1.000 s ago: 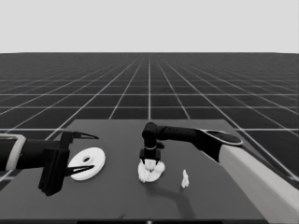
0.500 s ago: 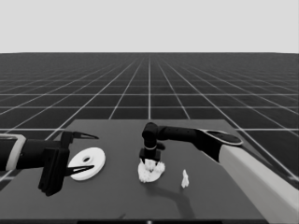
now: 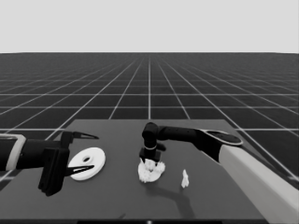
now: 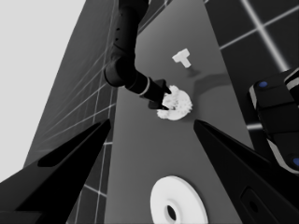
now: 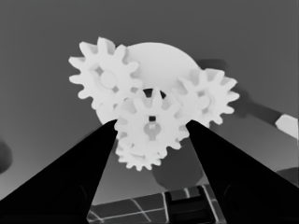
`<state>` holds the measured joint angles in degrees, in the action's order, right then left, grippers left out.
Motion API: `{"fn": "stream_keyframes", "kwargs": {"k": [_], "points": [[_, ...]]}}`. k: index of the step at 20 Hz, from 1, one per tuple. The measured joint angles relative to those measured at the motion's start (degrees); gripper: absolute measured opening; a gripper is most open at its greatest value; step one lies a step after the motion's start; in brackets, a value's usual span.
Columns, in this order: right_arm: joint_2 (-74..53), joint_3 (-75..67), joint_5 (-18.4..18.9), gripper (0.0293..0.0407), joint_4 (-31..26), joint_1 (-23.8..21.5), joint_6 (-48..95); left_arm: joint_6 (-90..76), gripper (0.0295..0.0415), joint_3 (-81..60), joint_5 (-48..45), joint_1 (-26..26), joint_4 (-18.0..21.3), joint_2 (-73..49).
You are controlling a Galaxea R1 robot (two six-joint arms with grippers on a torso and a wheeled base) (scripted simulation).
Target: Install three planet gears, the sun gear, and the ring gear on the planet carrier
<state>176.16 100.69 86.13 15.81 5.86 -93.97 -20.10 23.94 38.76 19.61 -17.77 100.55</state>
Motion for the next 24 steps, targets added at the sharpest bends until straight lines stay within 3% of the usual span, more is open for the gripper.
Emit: {"fn": "stream_keyframes", "kwargs": {"k": [24], "points": [[-0.02, 0.01, 0.0, 0.031, 0.0, 0.07, -14.4, 0.0, 0.0385, 0.0, 0.0, 0.0, 0.0, 0.0]]}}
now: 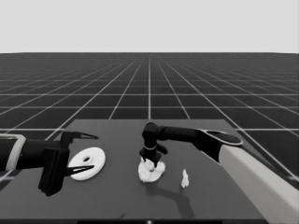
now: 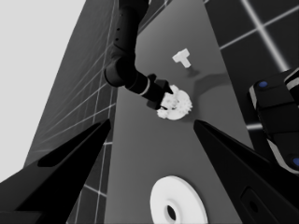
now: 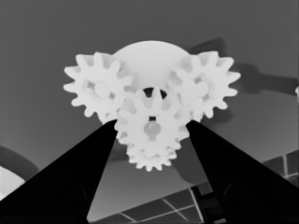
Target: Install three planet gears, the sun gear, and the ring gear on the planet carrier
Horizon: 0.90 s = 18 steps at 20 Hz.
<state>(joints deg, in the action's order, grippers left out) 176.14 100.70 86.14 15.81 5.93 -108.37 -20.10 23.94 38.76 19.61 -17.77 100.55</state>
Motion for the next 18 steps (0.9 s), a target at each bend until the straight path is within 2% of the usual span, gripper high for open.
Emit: {"fn": "stream_keyframes", "kwargs": {"k": [18], "points": [[-0.05, 0.04, -0.01, 0.031, 0.0, 0.23, -10.8, 0.0, 0.0385, 0.0, 0.0, 0.0, 0.0, 0.0]]}}
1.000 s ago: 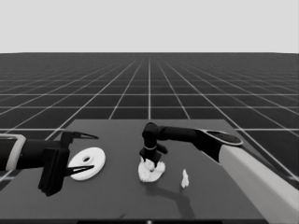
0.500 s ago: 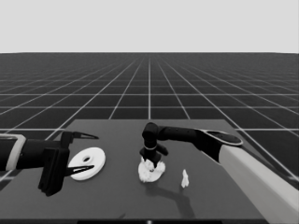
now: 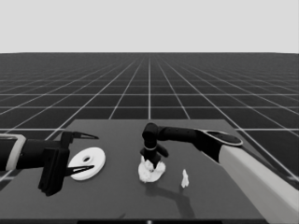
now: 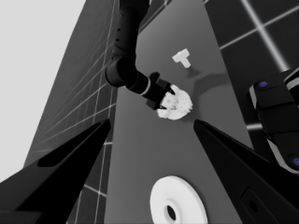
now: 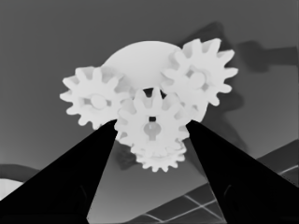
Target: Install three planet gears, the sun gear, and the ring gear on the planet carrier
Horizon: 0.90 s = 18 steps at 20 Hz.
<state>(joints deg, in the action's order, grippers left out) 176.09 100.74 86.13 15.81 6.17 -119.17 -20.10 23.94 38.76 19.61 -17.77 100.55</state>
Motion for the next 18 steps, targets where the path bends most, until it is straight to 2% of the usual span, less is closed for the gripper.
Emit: {"fn": "stream_keyframes", "kwargs": {"k": [18], "points": [[0.0, 0.0, 0.0, 0.0309, 0.0, 0.0, -10.8, 0.0, 0.0385, 0.0, 0.0, 0.0, 0.0, 0.0]]}}
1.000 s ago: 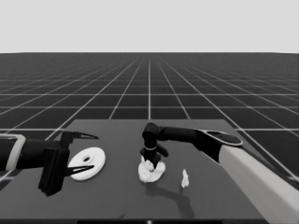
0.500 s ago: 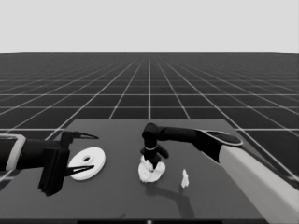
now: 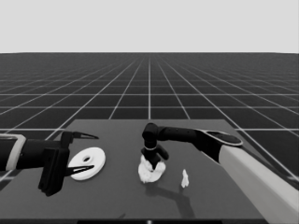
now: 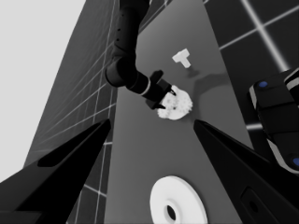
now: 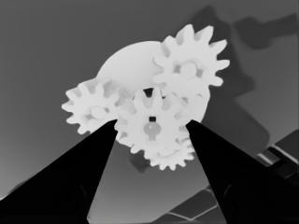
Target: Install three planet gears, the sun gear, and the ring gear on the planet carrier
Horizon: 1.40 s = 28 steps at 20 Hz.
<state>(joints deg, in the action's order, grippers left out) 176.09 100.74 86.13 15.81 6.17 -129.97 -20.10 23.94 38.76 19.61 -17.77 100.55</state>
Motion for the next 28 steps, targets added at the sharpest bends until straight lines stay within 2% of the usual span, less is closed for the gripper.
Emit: {"fn": "stream_keyframes", "kwargs": {"k": [9, 11, 12, 13, 19, 20, 21, 22, 24, 28], "points": [[0.0, 0.0, 0.0, 0.031, 0.0, 0.0, -5.4, 0.0, 0.0385, 0.0, 0.0, 0.0, 0.0, 0.0], [0.0, 0.0, 0.0, 0.0369, 0.0, 0.0, -5.97, 0.0, 0.0385, 0.0, 0.0, 0.0, 0.0, 0.0], [0.0, 0.0, 0.0, 0.038, 0.0, 0.0, -6.09, 0.0, 0.0385, 0.0, 0.0, 0.0, 0.0, 0.0], [0.0, 0.0, 0.0, 0.0383, 0.01, -0.01, -6.16, 0.0, 0.0385, 0.0, 0.0, 0.0, 0.0, 0.0], [0.0, 0.0, 0.0, 0.0385, 0.01, -0.01, -6.25, 0.0, 0.0385, 0.0, 0.0, 0.0, 0.0, 0.0], [-1.61, -6.03, 3.33, 0.0393, -6.7, -5.82, 14.19, 0.0, 0.0385, 0.0, 0.0, 0.0, 0.0, 0.0], [-1.78, -7.56, 4.39, 0.0391, -11.37, -11.93, 27.72, 0.0, 0.0385, 0.0, 0.0, 0.0, 0.0, 0.0], [-1.64, -7.36, 4.52, 0.0388, -14.29, -15.52, 36.51, 0.0, 0.0385, 0.0, 0.0, 0.0, 0.0, 0.0], [-1.4, -6.41, 4.48, 0.0385, -17.1, -18.65, 45.32, 0.0, 0.0385, 0.0, 0.0, 0.0, 0.0, 0.0], [-1.26, -5.7, 4.45, 0.0385, -18.43, -19.9, 49.66, 0.0, 0.0385, 0.0, 0.0, 0.0, 0.0, 0.0]]}}
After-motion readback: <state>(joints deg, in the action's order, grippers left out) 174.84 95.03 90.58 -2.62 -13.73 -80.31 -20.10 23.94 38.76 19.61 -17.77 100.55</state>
